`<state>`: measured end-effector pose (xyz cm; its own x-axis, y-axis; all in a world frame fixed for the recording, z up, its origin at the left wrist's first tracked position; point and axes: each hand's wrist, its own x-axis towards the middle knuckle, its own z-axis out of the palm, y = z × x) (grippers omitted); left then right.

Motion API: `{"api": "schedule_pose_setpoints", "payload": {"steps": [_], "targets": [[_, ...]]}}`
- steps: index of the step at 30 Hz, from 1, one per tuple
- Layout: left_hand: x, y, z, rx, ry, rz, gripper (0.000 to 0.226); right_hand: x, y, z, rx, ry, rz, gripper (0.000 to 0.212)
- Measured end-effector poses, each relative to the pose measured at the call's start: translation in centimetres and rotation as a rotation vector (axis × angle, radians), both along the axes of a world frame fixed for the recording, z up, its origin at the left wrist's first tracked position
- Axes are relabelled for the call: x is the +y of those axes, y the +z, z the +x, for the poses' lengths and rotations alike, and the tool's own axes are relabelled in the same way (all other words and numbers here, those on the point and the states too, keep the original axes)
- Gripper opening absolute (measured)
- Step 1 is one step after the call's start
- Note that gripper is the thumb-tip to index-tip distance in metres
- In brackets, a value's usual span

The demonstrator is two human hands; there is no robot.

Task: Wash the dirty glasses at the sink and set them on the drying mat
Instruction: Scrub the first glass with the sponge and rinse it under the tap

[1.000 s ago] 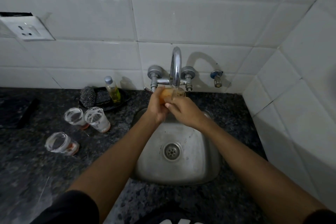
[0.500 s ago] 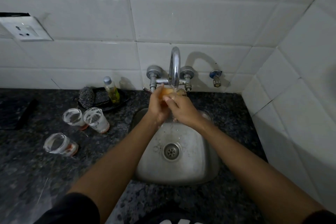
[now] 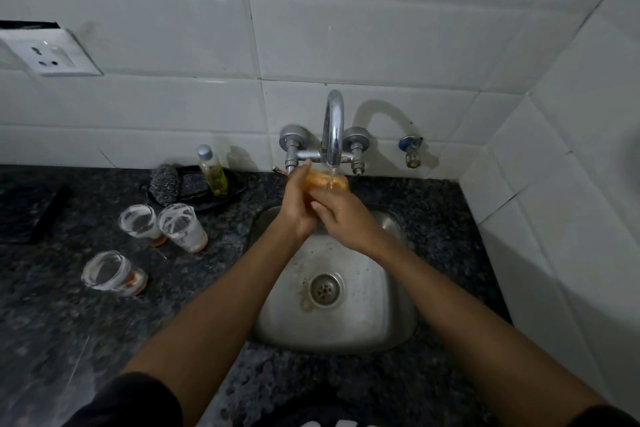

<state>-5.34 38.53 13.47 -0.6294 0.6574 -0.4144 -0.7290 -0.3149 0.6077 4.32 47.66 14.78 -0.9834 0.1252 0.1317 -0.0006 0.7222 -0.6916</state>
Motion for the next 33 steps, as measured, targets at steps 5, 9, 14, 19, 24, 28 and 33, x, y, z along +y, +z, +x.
{"api": "schedule_pose_setpoints", "payload": {"steps": [5, 9, 14, 19, 24, 28, 33], "targets": [[0.1, 0.2, 1.0, 0.032, 0.047, -0.071, 0.044, -1.8, 2.8, -0.9, -0.207, -0.359, -1.048, 0.029], [-0.2, 0.1, 1.0, 0.041, 0.146, 0.014, 0.014, -1.2, 3.3, -0.9, -0.252, -0.379, -1.343, 0.047], [-0.6, 0.2, 0.4, 0.039, 0.019, -0.008, 0.049, -0.7, 2.8, -1.1, -0.224, -0.557, -1.399, 0.048], [-0.2, -0.1, 0.6, 0.026, 0.171, -0.105, 0.052, -1.0, 3.2, -0.7, -0.214, -0.486, -1.337, 0.046], [-0.5, 0.3, 0.8, 0.043, 0.293, -0.186, 0.073, -0.5, 2.9, -0.4, -0.271, -0.611, -1.228, 0.045], [-0.7, 0.7, 0.7, 0.117, 0.388, -0.262, 0.061, 0.0, 1.4, 0.3, -0.333, -0.673, -1.018, 0.041], [-1.1, 1.4, 0.7, 0.238, 0.384, -0.327, 0.052, 0.8, -0.3, 1.5, -0.279, -0.610, -0.787, 0.022]]}}
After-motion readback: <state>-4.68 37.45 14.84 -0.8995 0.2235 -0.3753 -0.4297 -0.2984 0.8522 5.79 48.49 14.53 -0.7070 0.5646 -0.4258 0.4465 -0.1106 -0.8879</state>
